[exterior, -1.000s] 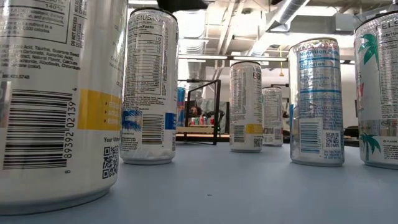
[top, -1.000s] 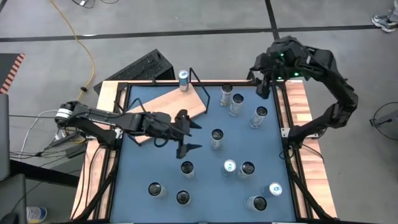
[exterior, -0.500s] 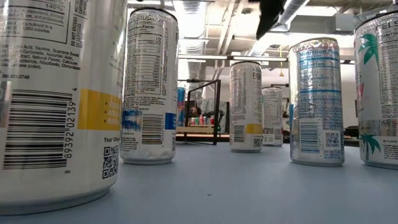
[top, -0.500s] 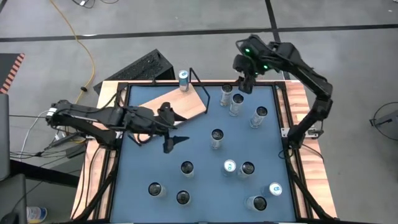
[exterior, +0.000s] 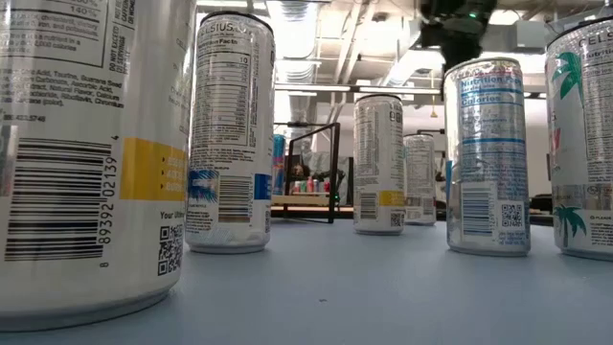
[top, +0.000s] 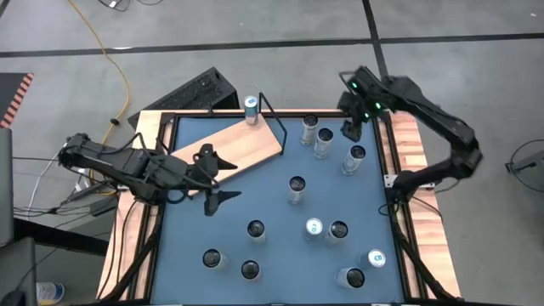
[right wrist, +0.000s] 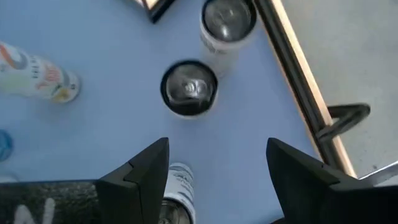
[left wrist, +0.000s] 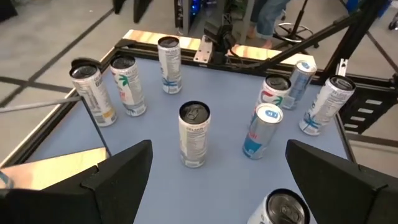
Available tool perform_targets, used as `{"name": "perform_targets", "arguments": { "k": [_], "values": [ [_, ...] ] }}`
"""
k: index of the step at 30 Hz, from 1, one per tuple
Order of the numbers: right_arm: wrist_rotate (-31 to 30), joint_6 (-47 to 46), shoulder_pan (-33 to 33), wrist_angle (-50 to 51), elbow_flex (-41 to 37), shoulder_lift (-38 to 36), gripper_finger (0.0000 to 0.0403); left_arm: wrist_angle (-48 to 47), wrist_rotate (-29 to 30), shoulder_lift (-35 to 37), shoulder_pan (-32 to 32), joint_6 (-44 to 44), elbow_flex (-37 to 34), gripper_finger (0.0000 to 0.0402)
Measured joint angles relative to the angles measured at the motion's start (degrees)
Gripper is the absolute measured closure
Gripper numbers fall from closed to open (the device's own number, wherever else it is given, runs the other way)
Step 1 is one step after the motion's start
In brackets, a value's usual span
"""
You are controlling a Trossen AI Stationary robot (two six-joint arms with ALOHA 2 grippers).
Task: Place canned beverage on shelf
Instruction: Put the left blue soda can on the shelf aligned with the other blue soda can
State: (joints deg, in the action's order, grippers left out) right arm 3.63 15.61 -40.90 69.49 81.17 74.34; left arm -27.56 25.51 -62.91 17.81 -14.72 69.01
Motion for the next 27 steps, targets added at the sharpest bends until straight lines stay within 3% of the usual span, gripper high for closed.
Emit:
{"name": "perform_targets", "arguments": {
  "k": [6,12,16,27],
  "values": [
    [-4.4,-7.7,1.6,-10.7,-15.9,-13.5,0.0148,1.4,2.5,0.0,0.2,3.1,0.0,0.0047],
    [-10.8,-12.7,4.1,-18.9,-26.4,-24.0,0.0148,2.5,5.2,0.0,0.2,4.5,0.0,0.0047],
    [-14.1,-14.0,5.4,-18.9,-29.1,-27.6,0.0148,2.6,5.4,0.0,0.2,4.5,0.0,0.0047],
    [-14.2,-17.8,8.3,-13.9,-29.3,-29.3,0.0146,2.6,5.4,0.0,0.2,4.0,0.0,0.0047]
  ]
}}
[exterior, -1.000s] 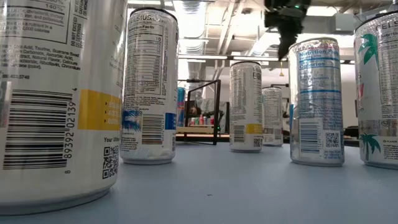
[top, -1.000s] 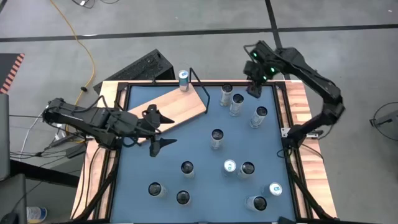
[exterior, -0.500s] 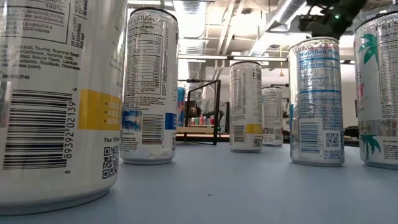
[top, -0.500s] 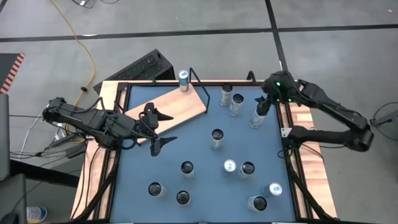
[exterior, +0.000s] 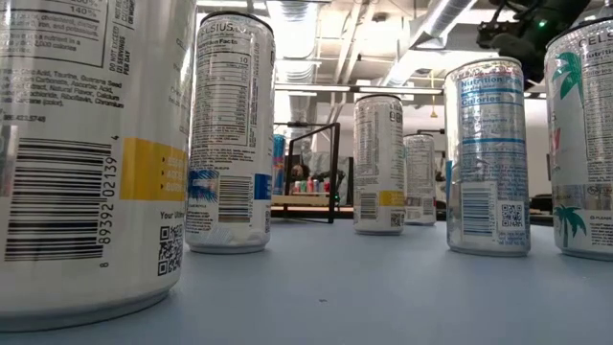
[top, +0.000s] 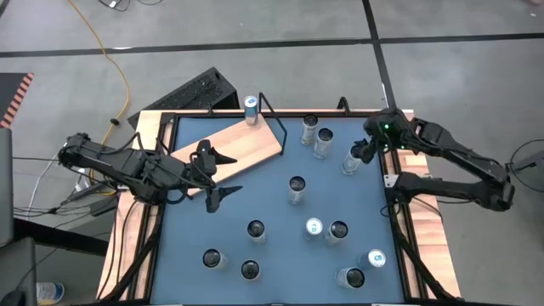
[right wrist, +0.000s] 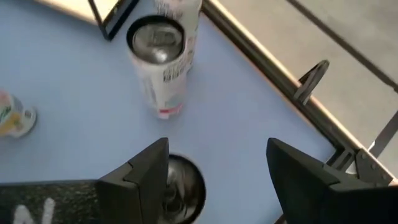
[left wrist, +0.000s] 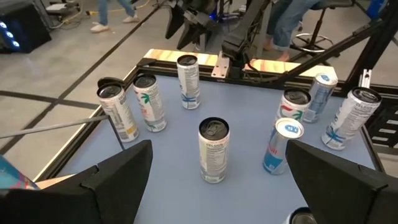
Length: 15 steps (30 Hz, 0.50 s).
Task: Place canned beverage on shelf
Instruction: Put the left blue soda can on the shelf aligned with the other blue soda can
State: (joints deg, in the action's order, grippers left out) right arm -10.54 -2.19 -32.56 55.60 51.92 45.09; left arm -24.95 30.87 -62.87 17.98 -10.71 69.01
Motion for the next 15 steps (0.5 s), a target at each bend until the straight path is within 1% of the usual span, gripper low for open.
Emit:
{"name": "perform_targets", "arguments": {
  "k": [3,5,8,13,15],
  "values": [
    [1.8,-1.4,0.5,0.7,0.0,0.2,0.0146,0.0,-1.2,0.0,0.0,-0.6,0.0,0.0047],
    [3.2,-2.2,1.3,-0.6,0.0,0.2,0.0146,0.0,-3.9,0.0,0.0,-0.3,0.0,0.0047],
    [3.3,-2.5,3.2,-2.2,0.0,0.2,0.0146,0.3,-8.7,-0.5,0.3,2.6,0.0,0.0047],
    [3.1,-2.3,5.0,-2.0,0.0,0.2,0.0146,0.9,-9.8,-2.7,0.8,3.4,0.0,0.0047],
    [3.2,-2.3,5.6,-1.8,0.0,0.2,0.0146,1.2,-11.5,-4.2,0.7,3.2,0.0,0.0047]
  ]
}}
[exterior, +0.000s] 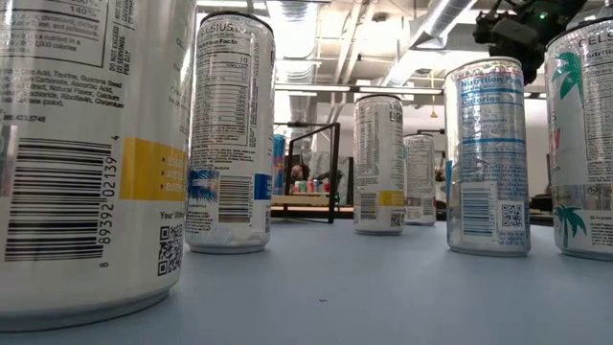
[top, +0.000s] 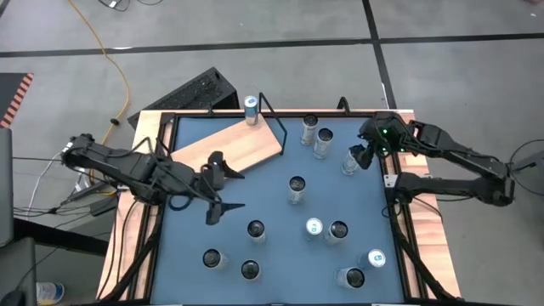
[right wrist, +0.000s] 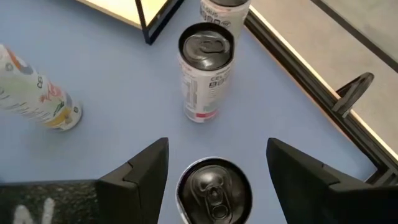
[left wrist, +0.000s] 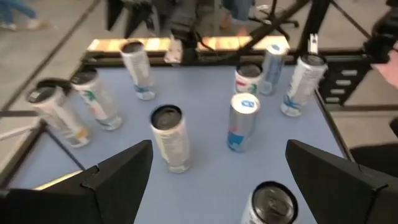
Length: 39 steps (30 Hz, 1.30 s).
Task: Place canned beverage on shelf
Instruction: Put the left blue soda can on the shelf aligned with the other blue soda can
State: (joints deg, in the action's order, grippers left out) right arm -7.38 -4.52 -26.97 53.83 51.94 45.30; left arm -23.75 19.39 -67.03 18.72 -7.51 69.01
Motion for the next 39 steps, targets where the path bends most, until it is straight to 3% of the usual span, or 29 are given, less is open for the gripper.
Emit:
{"name": "perform_targets", "arguments": {
  "k": [6,14,20,33,39],
  "values": [
    [0.0,0.0,1.6,-0.1,0.0,0.0,0.0146,4.0,-2.9,-4.7,0.0,2.9,0.5,0.0047],
    [3.0,-2.8,1.9,-0.1,0.0,0.0,0.0146,5.8,-3.2,-14.3,-0.2,10.6,8.8,0.0047],
    [8.5,-6.3,5.7,0.1,0.0,-0.8,0.0147,5.9,-7.6,-21.8,-0.9,17.0,14.1,0.0047],
    [4.4,-7.5,13.3,0.1,0.0,-1.1,0.0148,8.9,-25.8,-36.4,-8.4,22.2,25.1,0.0047],
    [4.4,-7.6,13.9,0.1,0.0,-1.1,0.0148,11.5,-27.3,-40.2,-9.7,24.1,25.1,0.0047]
  ]
}}
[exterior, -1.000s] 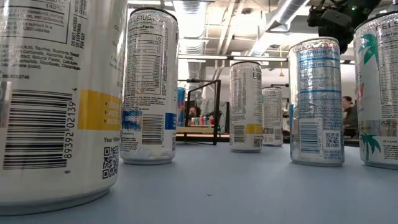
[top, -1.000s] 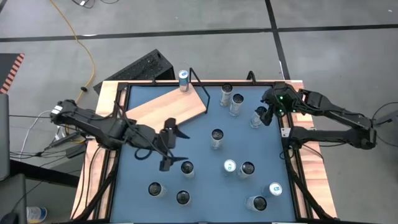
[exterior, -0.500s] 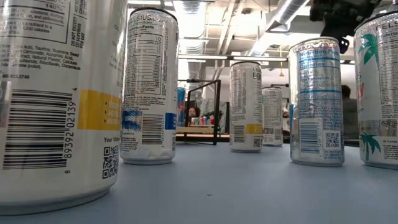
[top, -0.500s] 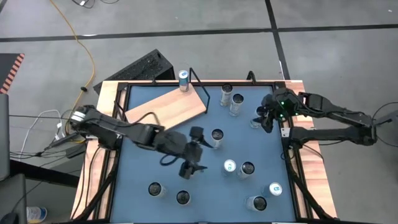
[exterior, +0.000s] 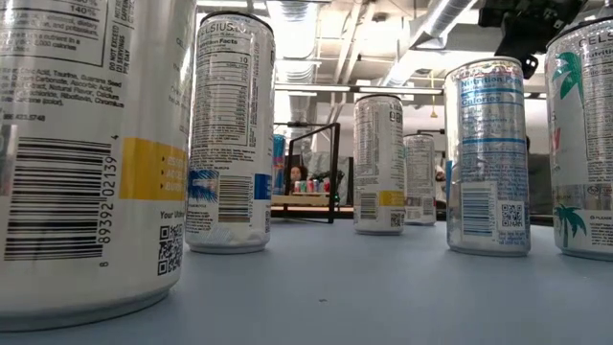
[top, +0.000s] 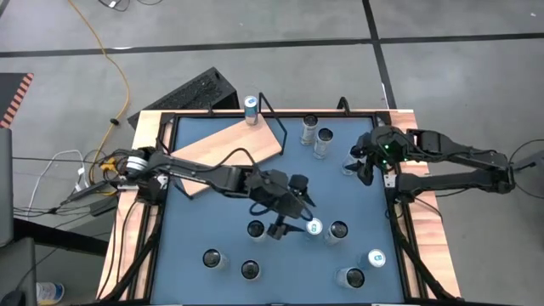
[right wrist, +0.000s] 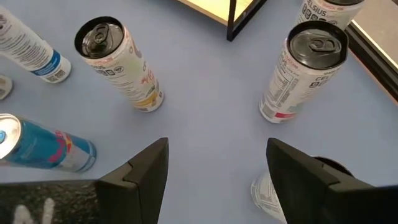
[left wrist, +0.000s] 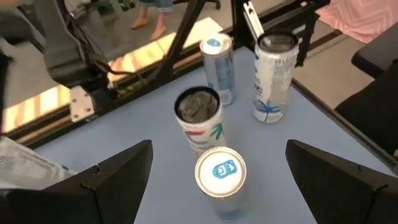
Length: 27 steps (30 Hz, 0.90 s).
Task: Place canned beverage on shelf
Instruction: Put the left blue soda can on the shelf aligned with the other blue soda can
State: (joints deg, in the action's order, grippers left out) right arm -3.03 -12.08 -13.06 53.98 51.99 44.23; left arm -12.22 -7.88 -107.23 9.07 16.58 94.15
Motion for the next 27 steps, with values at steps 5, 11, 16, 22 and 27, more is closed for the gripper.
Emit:
{"name": "perform_targets", "arguments": {
  "k": [5,11,16,22,27],
  "values": [
    [0.0,0.0,0.0,0.0,0.0,0.0,0.0148,1.9,-2.0,-2.9,-0.6,0.4,0.0,0.0047],
    [0.0,0.0,0.0,0.0,0.0,0.0,0.0148,5.6,-2.4,-4.7,-0.8,1.2,0.0,0.0047],
    [0.0,0.0,-0.2,0.0,0.0,0.0,0.0148,6.9,-2.6,-6.9,-0.9,0.9,0.0,0.0047],
    [0.0,0.0,-0.2,0.2,0.0,0.0,0.0148,7.2,-2.4,-9.1,-0.9,-0.2,-0.1,0.0047],
    [0.0,0.1,-0.2,0.4,0.0,0.0,0.0148,7.5,-3.8,-10.3,-1.1,-2.0,0.0,0.0047]
  ]
}}
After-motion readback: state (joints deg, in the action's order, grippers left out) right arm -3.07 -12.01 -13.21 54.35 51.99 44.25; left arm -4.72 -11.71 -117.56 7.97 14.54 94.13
